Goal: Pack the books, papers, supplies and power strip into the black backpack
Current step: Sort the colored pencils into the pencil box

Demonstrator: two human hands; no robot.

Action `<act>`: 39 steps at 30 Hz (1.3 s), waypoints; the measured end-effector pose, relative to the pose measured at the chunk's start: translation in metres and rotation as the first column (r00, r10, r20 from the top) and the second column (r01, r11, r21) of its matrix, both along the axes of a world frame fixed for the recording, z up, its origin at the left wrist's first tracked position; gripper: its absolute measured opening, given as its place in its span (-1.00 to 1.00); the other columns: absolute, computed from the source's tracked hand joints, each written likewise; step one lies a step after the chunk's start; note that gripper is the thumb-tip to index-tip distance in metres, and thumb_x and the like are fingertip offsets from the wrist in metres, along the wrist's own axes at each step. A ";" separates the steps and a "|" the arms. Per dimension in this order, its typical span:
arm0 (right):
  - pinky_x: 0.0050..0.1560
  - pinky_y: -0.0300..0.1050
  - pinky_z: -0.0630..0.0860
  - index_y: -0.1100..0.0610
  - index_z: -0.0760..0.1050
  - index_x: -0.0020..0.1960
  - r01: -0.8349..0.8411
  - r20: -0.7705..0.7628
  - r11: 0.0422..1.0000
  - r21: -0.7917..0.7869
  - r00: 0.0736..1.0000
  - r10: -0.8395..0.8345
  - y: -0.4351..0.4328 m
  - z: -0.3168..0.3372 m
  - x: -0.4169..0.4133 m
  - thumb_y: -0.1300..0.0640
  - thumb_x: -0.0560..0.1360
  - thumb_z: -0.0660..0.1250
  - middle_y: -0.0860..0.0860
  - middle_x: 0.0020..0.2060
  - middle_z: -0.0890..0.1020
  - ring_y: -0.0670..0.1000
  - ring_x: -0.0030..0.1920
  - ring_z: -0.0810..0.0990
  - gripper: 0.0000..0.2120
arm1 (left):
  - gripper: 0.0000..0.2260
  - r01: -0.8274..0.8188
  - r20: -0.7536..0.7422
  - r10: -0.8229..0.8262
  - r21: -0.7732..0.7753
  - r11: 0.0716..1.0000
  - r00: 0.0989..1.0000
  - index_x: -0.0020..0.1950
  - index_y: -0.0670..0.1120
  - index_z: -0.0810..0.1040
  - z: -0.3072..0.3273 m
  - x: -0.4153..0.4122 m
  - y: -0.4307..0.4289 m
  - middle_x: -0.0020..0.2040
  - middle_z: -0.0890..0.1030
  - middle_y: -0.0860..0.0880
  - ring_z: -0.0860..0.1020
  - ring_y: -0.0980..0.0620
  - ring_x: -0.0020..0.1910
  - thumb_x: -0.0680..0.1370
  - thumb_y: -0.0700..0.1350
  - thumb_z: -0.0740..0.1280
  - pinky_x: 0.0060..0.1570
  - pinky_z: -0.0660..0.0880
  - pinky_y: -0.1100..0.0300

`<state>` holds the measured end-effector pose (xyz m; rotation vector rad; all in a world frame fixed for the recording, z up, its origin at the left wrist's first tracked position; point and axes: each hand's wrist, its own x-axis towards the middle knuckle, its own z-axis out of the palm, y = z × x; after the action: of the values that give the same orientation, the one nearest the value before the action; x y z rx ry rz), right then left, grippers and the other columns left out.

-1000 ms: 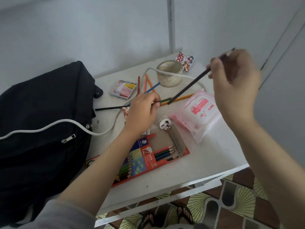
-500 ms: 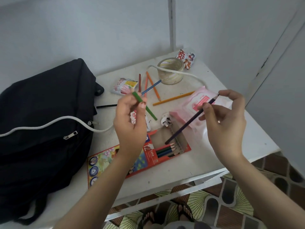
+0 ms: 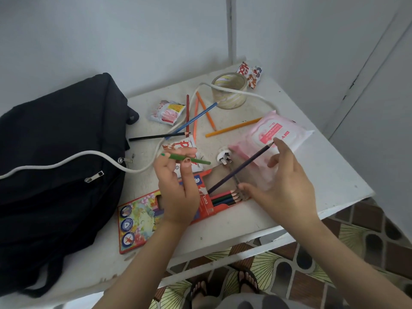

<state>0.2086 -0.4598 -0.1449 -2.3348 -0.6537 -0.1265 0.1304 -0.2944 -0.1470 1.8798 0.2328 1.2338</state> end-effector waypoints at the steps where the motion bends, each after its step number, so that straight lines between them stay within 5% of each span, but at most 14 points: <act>1: -0.23 -0.19 0.34 0.20 0.22 0.43 0.020 0.034 1.000 -0.010 0.999 -0.020 0.000 -0.003 -0.002 -0.13 0.23 0.55 -0.02 -0.03 0.49 -0.01 -0.03 0.48 -0.07 | -0.69 0.004 0.006 -0.004 -0.012 1.000 1.000 0.11 0.34 0.28 0.001 0.000 0.000 -0.01 0.53 0.02 0.56 0.14 0.00 0.59 -0.12 0.10 -0.04 0.56 0.13; 5: -0.28 -0.20 0.38 0.26 0.44 0.23 0.059 0.201 0.998 -0.007 0.978 -0.056 0.000 -0.018 -0.006 -0.03 0.24 0.59 0.11 -0.06 0.56 0.13 -0.09 0.57 -0.31 | -0.65 0.008 0.054 -0.009 0.018 1.000 0.998 0.15 0.30 0.28 0.003 0.001 0.000 -0.03 0.53 -0.02 0.55 0.10 -0.01 0.59 -0.18 0.09 -0.01 0.51 0.19; 9: -0.47 -0.21 0.38 0.15 0.58 -0.13 -0.018 0.374 0.998 -0.053 0.927 0.036 -0.001 -0.025 -0.008 0.02 0.39 0.48 0.04 -0.24 0.55 0.07 -0.28 0.50 -0.80 | -0.59 -0.020 0.056 0.020 0.010 1.000 0.998 0.17 0.33 0.31 0.003 0.002 0.003 -0.02 0.53 0.24 0.53 0.20 -0.02 0.58 -0.22 0.11 0.06 0.44 0.28; 11: -0.50 -0.19 0.36 0.11 0.59 -0.23 -0.056 0.432 0.994 -0.093 0.897 0.091 -0.001 -0.026 -0.009 0.07 0.45 0.38 0.00 -0.30 0.54 0.03 -0.32 0.45 -0.87 | -0.60 -0.034 0.034 0.034 0.015 0.999 0.999 0.12 0.36 0.34 0.005 0.001 0.004 -0.04 0.54 0.28 0.53 0.20 -0.02 0.58 -0.21 0.13 0.04 0.47 0.24; 15: -0.50 -0.26 0.29 0.08 0.65 -0.20 -0.121 0.459 0.989 -0.089 0.876 0.148 -0.001 -0.024 -0.007 0.17 0.40 0.41 -0.02 -0.34 0.55 0.02 -0.35 0.45 -0.95 | -0.72 -0.028 0.054 0.027 0.022 0.999 0.998 0.06 0.20 0.39 0.013 -0.002 0.003 -0.03 0.55 0.07 0.55 0.17 -0.01 0.57 -0.22 0.16 0.00 0.53 0.18; 20: -0.47 -0.28 0.29 0.04 0.69 -0.10 -0.182 0.448 0.976 -0.123 0.867 0.218 0.001 -0.026 -0.003 0.26 0.36 0.34 0.01 -0.26 0.57 0.07 -0.32 0.51 -0.78 | -0.73 0.074 -0.029 -0.073 0.015 0.997 0.997 0.18 0.12 0.41 0.028 -0.003 0.000 -0.08 0.60 -0.08 0.60 0.04 -0.05 0.57 -0.21 0.21 -0.04 0.54 0.15; 24: -0.47 -0.24 0.39 0.02 0.69 -0.08 -0.209 0.423 0.974 -0.086 0.877 0.225 0.001 -0.025 -0.003 0.21 0.40 0.15 0.00 -0.21 0.63 0.07 -0.28 0.53 -0.66 | -0.77 0.236 -0.305 -0.197 0.094 0.967 0.932 0.16 -0.01 0.50 0.034 0.006 0.004 -0.07 0.59 0.13 0.56 0.24 -0.05 0.55 -0.24 0.29 0.00 0.46 0.36; 28: -0.46 -0.23 0.38 0.09 0.67 -0.08 -0.170 0.427 0.984 -0.050 0.887 0.175 0.000 -0.024 -0.005 0.30 0.38 0.30 -0.05 -0.27 0.66 0.06 -0.34 0.49 -0.77 | -0.62 0.326 -0.534 -0.255 0.040 0.945 0.806 0.28 0.01 0.49 0.032 0.016 0.006 -0.13 0.58 0.19 0.54 0.31 -0.08 0.50 -0.28 0.34 -0.01 0.43 0.45; 33: -0.48 -0.25 0.27 0.14 0.60 -0.11 -0.112 0.426 0.993 -0.038 0.897 0.117 -0.002 -0.023 -0.008 0.25 0.40 0.33 -0.05 -0.39 0.61 0.06 -0.36 0.47 -0.90 | -0.63 0.367 -0.609 -0.290 0.001 0.930 0.738 0.24 -0.03 0.56 0.028 0.023 0.005 0.03 0.63 0.07 0.57 0.26 -0.07 0.46 -0.27 0.41 0.01 0.47 0.46; 39: -0.31 -0.10 0.43 0.20 0.56 0.04 -0.023 0.404 1.000 0.016 0.915 0.014 0.000 -0.028 -0.007 0.24 0.35 0.50 0.10 -0.06 0.61 0.11 -0.14 0.48 -0.72 | -0.80 0.451 -0.643 -0.255 0.158 0.879 0.722 0.03 -0.13 0.67 0.018 0.014 0.004 -0.05 0.67 -0.02 0.58 0.21 -0.14 0.42 -0.28 0.45 -0.03 0.51 0.38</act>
<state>0.2014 -0.4599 -0.1725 -2.2982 -0.8683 -0.6191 0.1447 -0.2907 -0.1286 2.4186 0.0013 0.3747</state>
